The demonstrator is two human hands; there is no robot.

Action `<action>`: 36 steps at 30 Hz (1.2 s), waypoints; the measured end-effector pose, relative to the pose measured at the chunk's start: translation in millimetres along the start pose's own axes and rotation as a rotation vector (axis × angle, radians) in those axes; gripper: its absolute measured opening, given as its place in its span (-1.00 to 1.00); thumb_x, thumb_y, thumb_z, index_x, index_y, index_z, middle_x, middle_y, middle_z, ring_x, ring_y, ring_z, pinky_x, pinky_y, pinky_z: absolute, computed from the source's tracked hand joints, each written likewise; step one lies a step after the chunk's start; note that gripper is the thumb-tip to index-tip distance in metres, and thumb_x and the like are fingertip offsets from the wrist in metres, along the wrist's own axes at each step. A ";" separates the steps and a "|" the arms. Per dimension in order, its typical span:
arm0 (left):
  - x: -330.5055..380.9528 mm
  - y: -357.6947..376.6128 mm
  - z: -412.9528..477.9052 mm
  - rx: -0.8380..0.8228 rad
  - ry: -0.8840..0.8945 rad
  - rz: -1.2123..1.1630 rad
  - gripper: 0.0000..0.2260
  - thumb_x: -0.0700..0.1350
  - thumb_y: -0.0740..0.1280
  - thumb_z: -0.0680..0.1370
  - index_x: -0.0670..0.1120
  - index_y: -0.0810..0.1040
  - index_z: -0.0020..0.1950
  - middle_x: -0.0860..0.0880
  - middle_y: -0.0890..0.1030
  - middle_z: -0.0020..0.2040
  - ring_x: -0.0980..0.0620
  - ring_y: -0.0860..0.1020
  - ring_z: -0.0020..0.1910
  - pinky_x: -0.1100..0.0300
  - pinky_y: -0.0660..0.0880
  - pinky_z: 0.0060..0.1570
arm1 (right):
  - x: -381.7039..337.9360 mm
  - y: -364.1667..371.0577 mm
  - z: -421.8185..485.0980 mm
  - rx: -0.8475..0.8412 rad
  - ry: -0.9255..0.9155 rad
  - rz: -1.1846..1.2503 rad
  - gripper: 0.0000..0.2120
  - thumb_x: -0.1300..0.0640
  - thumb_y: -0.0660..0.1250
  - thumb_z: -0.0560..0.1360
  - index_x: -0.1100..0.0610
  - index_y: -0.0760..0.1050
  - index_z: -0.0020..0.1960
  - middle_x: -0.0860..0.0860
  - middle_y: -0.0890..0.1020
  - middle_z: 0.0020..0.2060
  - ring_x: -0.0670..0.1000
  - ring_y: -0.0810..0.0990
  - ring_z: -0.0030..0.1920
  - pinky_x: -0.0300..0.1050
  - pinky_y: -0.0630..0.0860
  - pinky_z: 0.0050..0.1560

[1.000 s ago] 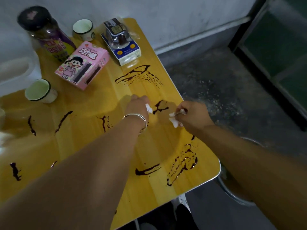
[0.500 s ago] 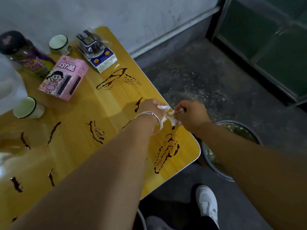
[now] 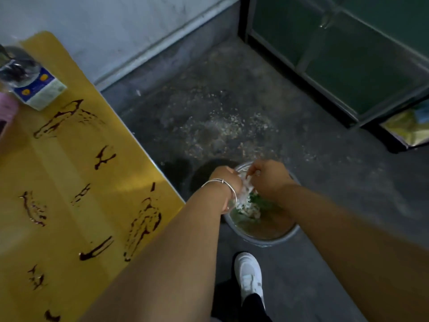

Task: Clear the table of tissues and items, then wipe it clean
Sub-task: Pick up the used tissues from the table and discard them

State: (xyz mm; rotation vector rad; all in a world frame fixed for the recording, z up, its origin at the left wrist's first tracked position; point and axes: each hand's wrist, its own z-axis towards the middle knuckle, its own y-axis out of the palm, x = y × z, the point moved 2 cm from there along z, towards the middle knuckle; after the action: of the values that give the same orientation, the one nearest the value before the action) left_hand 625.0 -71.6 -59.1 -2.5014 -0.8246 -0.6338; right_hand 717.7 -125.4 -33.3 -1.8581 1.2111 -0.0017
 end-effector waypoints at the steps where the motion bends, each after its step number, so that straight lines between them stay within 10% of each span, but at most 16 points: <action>1: -2.1 16.7 5.1 -0.007 -0.034 -0.021 -0.79 -0.30 0.22 0.51 -0.24 0.52 0.11 -0.30 0.59 0.07 -0.25 0.57 0.08 -0.10 0.50 0.14 | 15.3 -3.6 3.1 -0.026 0.026 -0.028 -0.74 0.29 0.16 0.54 0.21 0.55 0.15 0.16 0.58 0.15 0.14 0.53 0.18 -0.12 0.42 0.17; 16: -24.5 97.1 45.8 -0.018 -0.129 -0.064 -0.69 -0.27 0.13 0.59 -0.25 0.39 0.32 -0.22 0.45 0.32 -0.16 0.46 0.26 0.03 0.40 0.23 | 110.4 14.3 42.1 -0.159 0.057 -0.108 -0.61 0.25 0.20 0.54 0.08 0.41 0.36 0.10 0.45 0.35 0.09 0.40 0.35 -0.17 0.28 0.35; 23: -21.0 76.2 37.0 0.068 -0.087 -0.266 -0.90 -0.24 0.20 0.57 -0.16 0.49 -0.12 -0.14 0.54 -0.21 -0.02 0.53 -0.24 -0.04 0.53 0.02 | 81.9 4.9 37.6 -0.034 0.049 0.037 -0.69 0.29 0.19 0.53 0.07 0.56 0.18 0.09 0.59 0.16 0.08 0.54 0.16 -0.18 0.42 0.16; 36: -13.8 -63.9 -35.4 0.292 0.210 -0.358 -0.77 -0.08 0.24 0.57 -0.13 0.46 -0.27 -0.08 0.55 -0.34 0.00 0.52 -0.38 0.04 0.60 -0.15 | -65.4 12.9 6.1 0.066 -0.263 0.101 -0.86 0.20 0.25 0.52 0.14 0.59 -0.11 0.07 0.62 -0.24 0.01 0.54 -0.21 -0.24 0.41 -0.15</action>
State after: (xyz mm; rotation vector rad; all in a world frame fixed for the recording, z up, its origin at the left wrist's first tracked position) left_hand 564.4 -49.5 -22.1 -2.0032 -1.1998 -0.8114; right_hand 676.7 -75.0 -17.2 -1.6782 1.1054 0.2486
